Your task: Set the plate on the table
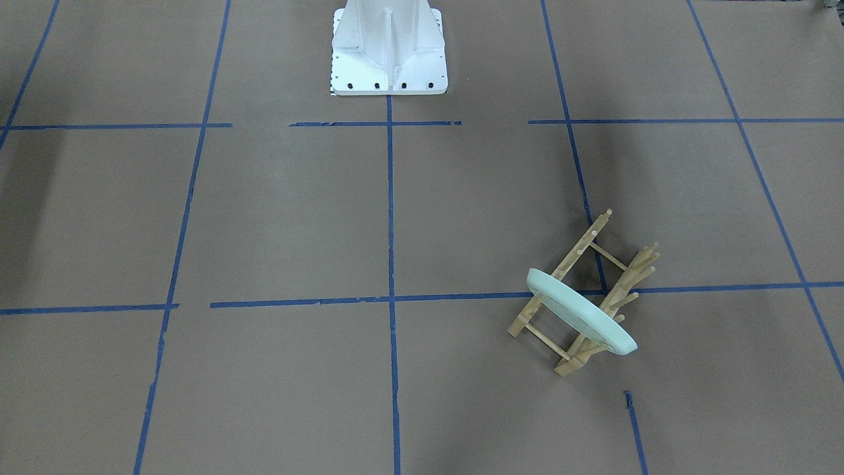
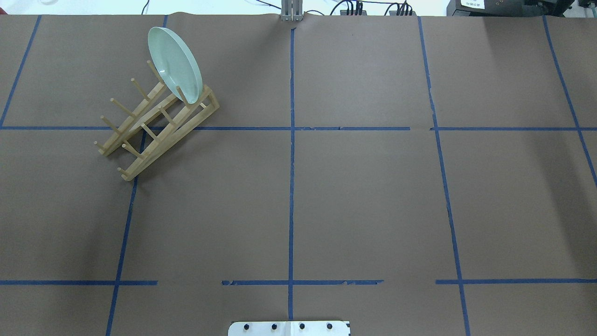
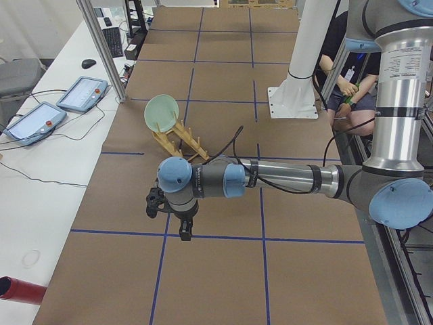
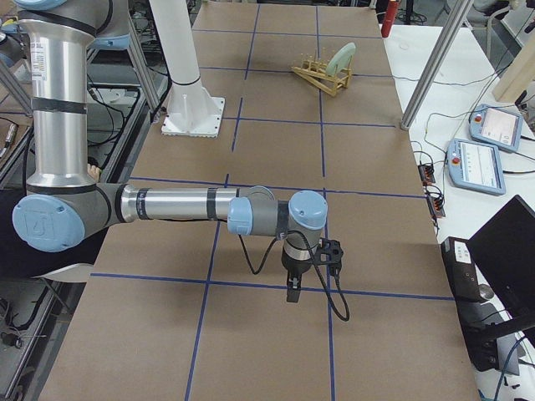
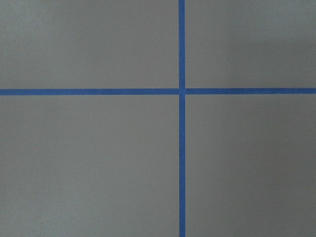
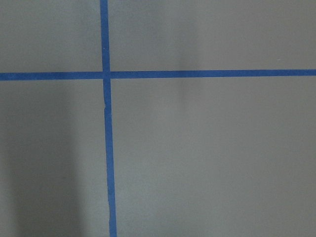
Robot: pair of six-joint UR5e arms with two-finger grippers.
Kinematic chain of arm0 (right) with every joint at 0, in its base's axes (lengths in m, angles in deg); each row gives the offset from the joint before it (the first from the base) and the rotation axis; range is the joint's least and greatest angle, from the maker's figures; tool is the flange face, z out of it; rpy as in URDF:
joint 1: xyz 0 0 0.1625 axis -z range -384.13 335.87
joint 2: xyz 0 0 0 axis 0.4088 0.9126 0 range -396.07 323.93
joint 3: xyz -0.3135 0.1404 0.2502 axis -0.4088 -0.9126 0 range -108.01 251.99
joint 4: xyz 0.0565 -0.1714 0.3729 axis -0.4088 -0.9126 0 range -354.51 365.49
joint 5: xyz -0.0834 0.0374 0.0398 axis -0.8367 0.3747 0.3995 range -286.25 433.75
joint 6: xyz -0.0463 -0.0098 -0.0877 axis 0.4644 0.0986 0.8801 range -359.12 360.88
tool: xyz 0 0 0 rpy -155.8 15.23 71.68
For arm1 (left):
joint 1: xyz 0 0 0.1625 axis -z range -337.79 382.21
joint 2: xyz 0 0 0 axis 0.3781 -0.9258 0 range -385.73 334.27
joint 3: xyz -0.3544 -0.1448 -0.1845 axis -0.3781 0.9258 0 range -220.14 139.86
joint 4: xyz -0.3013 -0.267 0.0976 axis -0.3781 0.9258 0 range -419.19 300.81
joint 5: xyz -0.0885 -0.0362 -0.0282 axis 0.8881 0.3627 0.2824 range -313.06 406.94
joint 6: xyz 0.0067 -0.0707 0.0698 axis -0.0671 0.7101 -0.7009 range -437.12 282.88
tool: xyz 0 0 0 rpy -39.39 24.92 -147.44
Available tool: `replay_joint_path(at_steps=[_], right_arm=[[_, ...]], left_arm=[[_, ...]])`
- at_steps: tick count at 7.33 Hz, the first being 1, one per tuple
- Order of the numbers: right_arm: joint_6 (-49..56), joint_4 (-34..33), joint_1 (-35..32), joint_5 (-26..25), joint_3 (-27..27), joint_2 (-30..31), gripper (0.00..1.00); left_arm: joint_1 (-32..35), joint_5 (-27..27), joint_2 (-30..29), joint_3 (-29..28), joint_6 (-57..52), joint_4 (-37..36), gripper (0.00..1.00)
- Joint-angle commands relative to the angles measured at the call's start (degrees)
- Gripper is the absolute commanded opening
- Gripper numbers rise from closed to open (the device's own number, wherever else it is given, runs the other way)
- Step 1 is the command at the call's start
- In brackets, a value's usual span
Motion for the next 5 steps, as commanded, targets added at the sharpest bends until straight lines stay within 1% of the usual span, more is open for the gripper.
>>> replay_joint_path(at_steps=[1,2,4,5], right_arm=[[0.0,0.0,0.0,0.0,0.0,0.0,1.0],[0.0,0.0,0.0,0.0,0.0,0.0,1.0],[0.0,-0.1,0.0,0.0,0.0,0.0,1.0],[0.0,0.0,0.0,0.0,0.0,0.0,1.0]], left_arm=[[-0.1,0.2,-0.3,0.3,-0.1,0.3,1.0],[-0.1,0.8,-1.9,0.1,0.0,0.5,1.0],[-0.2,1.0,-10.5,0.3,-0.3,1.0,1.0],[-4.3,1.0,-12.8,0.0,0.5,10.1,1.0]])
